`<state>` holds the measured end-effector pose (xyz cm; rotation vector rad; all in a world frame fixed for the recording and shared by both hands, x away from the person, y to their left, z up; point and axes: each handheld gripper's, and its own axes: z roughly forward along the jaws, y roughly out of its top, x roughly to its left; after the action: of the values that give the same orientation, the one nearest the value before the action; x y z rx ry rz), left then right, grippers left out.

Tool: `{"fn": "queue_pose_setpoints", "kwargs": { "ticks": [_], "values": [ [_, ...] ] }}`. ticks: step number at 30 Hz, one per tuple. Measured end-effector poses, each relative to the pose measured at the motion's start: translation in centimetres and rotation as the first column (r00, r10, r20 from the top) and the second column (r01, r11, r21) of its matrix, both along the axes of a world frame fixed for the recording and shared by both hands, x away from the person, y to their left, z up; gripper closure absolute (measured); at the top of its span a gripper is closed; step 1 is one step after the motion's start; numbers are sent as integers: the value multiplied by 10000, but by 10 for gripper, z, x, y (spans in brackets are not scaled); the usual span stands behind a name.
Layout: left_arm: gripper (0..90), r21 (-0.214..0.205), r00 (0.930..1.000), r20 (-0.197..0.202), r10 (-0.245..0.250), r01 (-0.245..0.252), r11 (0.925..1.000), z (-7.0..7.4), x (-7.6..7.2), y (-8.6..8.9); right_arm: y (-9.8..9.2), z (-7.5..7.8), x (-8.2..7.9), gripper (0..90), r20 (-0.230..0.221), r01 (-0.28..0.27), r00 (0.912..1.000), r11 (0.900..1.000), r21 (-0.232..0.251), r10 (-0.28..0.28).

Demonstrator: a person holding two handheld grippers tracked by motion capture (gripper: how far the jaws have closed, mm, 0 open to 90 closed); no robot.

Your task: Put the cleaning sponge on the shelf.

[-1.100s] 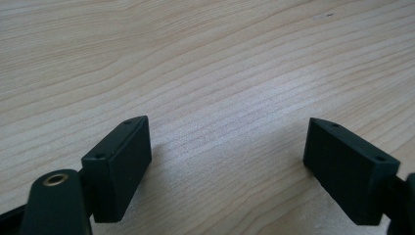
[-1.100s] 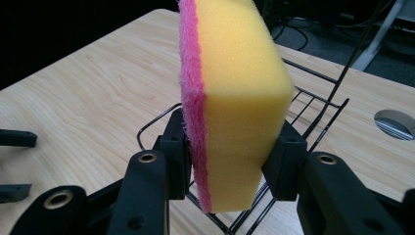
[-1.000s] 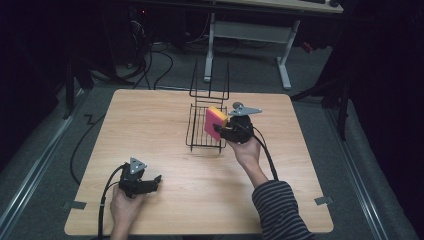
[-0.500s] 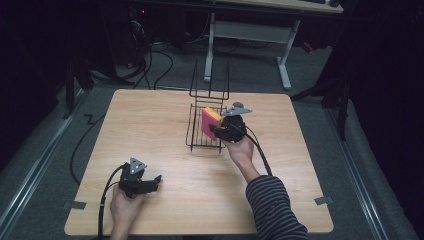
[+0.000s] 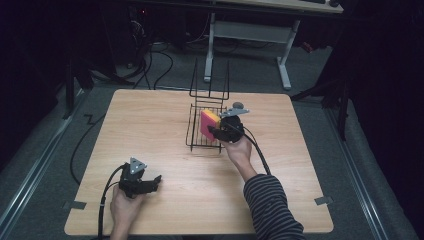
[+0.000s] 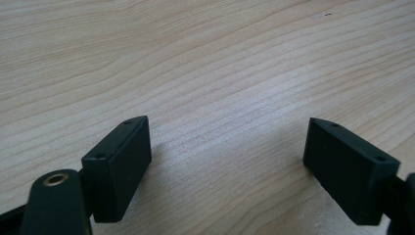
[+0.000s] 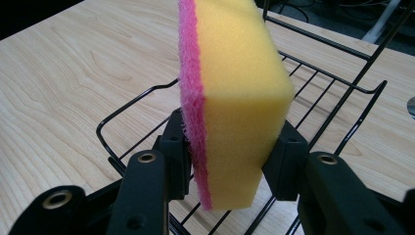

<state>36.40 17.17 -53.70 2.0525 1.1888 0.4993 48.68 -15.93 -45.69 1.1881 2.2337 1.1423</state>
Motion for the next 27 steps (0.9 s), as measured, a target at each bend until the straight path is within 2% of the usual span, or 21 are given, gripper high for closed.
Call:
{"fn": "queue_pose_setpoints", "kwargs": {
  "ticks": [13,22,27],
  "values": [
    [186,-1,10000,-1,0,0,10000,0,0,0,-2,-2,1,561,-173,24,9998,10000,-89,-26],
    [186,-14,10000,-1,2,-2,10000,0,0,0,-1,-4,2,408,-259,8,9997,10000,65,-6],
    [186,-14,10000,0,3,-3,10000,0,0,0,-5,-1,-1,323,-210,82,9998,9995,307,-75]
  ]
}}
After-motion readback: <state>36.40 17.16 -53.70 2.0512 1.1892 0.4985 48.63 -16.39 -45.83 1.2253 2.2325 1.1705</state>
